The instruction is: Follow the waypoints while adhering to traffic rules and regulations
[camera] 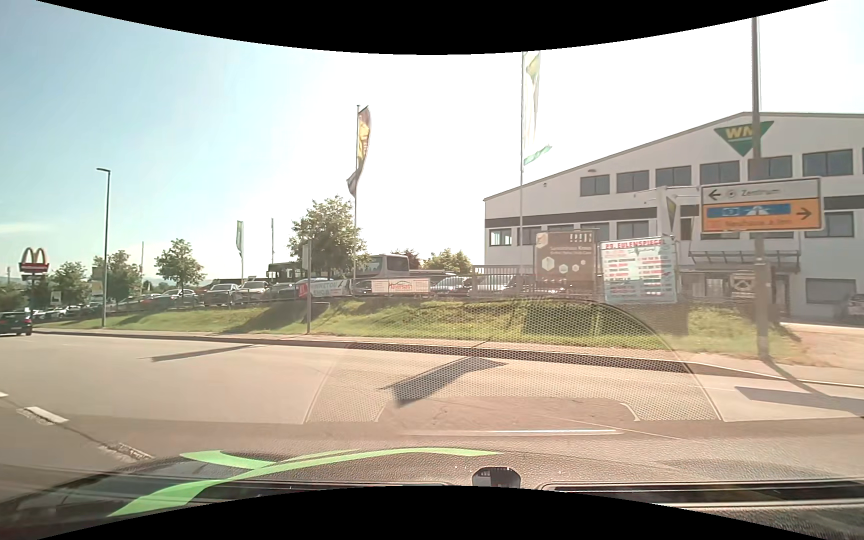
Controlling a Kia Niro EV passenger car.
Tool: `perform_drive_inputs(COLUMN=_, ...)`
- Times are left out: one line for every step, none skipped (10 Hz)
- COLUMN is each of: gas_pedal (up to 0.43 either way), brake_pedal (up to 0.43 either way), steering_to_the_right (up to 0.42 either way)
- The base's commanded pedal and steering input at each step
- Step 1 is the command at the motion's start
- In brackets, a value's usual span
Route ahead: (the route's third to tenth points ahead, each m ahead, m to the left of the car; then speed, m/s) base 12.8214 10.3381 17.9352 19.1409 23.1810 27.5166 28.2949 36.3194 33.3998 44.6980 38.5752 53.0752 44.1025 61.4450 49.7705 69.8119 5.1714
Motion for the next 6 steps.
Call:
perform_drive_inputs(gas_pedal=0.087, brake_pedal=0.0, steering_to_the_right=-0.277)
perform_drive_inputs(gas_pedal=0.098, brake_pedal=0.0, steering_to_the_right=-0.278)
perform_drive_inputs(gas_pedal=0.11, brake_pedal=0.0, steering_to_the_right=-0.278)
perform_drive_inputs(gas_pedal=0.11, brake_pedal=0.0, steering_to_the_right=-0.282)
perform_drive_inputs(gas_pedal=0.118, brake_pedal=0.0, steering_to_the_right=-0.285)
perform_drive_inputs(gas_pedal=0.118, brake_pedal=0.0, steering_to_the_right=-0.286)
